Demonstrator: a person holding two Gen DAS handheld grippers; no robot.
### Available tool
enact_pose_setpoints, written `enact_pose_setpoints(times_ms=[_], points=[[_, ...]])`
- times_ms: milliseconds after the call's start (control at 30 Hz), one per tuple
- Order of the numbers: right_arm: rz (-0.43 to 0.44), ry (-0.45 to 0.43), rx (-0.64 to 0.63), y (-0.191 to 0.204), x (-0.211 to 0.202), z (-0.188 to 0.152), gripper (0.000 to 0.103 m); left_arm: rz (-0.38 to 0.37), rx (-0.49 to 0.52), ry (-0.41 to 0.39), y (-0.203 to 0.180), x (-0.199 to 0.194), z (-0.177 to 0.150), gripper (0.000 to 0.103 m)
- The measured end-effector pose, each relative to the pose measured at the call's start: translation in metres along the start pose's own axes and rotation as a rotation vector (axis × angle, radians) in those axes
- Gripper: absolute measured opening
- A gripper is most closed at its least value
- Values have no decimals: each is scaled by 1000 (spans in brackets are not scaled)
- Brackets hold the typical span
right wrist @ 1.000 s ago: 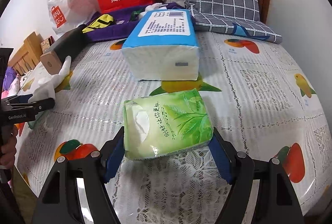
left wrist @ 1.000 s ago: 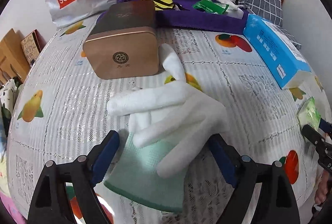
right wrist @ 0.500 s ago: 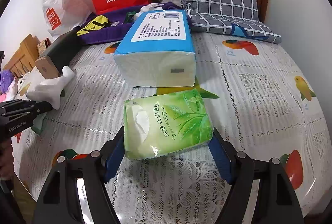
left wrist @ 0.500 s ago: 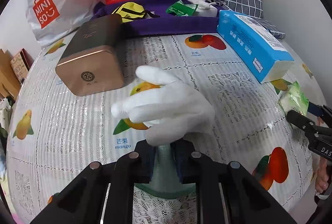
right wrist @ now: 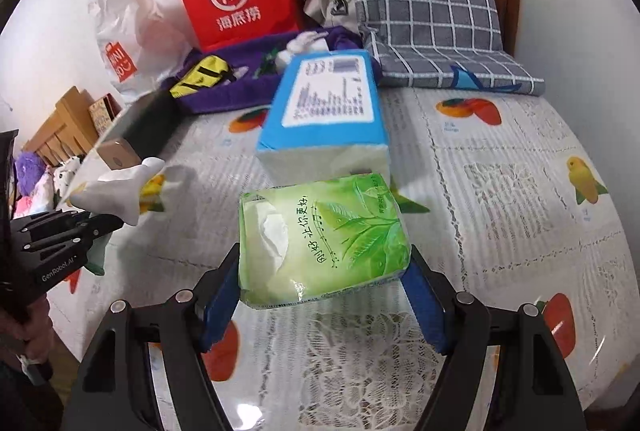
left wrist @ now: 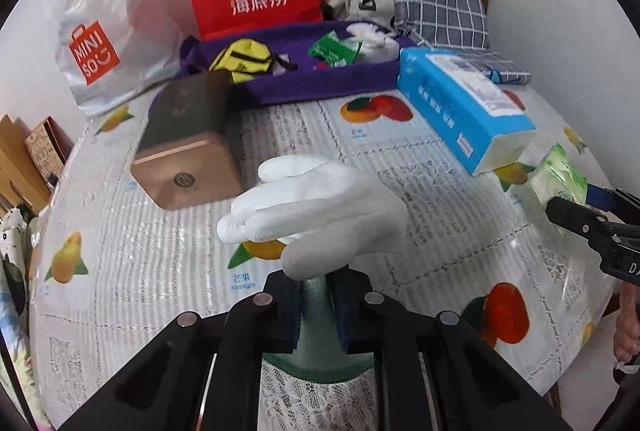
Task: Organize soft objects
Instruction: 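Carry the tissue pack and glove over the purple towel with both grippers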
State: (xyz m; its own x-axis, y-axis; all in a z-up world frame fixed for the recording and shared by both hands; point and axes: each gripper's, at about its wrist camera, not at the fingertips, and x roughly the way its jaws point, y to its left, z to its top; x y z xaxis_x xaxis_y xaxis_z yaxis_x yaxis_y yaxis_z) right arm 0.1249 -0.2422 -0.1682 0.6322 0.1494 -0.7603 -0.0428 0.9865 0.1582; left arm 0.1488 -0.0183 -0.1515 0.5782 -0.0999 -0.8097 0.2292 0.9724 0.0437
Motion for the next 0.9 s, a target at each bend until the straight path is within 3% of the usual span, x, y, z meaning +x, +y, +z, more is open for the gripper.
enact_pose_setpoints(times_ms=[400, 900], points=[[24, -60, -37, 21, -32, 18, 75, 4, -20, -64, 10, -31, 19, 13], [50, -140, -109, 45, -49, 67, 75, -3, -65, -118, 27, -52, 57, 13]])
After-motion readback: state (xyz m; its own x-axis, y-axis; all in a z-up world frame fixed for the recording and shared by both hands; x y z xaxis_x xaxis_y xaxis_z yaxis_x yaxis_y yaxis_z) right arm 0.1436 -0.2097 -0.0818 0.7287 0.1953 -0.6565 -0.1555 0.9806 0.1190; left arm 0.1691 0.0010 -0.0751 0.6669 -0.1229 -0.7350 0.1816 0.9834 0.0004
